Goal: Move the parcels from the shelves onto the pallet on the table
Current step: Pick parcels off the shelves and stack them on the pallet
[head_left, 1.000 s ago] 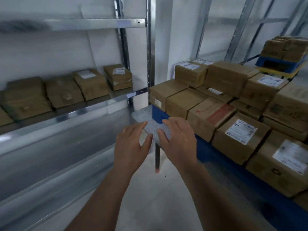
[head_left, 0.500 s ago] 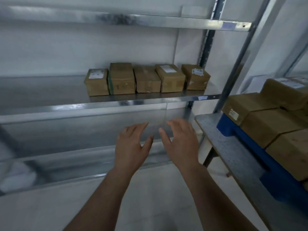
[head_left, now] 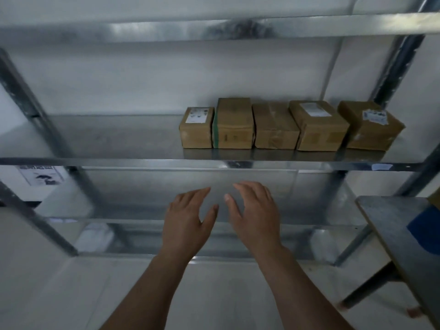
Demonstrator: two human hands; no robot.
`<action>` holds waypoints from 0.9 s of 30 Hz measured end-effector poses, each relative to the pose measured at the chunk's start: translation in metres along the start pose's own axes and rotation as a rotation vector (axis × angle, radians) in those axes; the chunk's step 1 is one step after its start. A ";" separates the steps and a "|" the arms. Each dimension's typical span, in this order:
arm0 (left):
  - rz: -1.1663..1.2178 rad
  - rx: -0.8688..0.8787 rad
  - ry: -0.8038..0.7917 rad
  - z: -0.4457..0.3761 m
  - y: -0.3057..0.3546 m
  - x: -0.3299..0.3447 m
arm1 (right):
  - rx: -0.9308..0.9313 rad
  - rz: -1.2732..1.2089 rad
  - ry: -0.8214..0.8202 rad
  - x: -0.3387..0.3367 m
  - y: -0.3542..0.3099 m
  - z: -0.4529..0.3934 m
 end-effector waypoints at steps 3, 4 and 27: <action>0.004 0.020 -0.039 -0.040 0.016 0.029 | 0.030 0.012 0.004 0.010 0.037 -0.022; 0.008 0.027 -0.046 -0.051 0.021 0.038 | 0.046 0.021 -0.010 0.014 0.049 -0.029; 0.079 -0.053 -0.156 -0.253 -0.101 0.060 | 0.205 -0.034 -0.296 0.195 0.061 -0.189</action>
Point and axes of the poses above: each hand's wrist, its own z-axis away from the middle knuckle, its own x-axis out of the palm, y = z × x, the point moved 8 cm from there along -z, towards the middle knuckle, and after that the axes turned 14 degrees about -x, right-handed, at the moved point
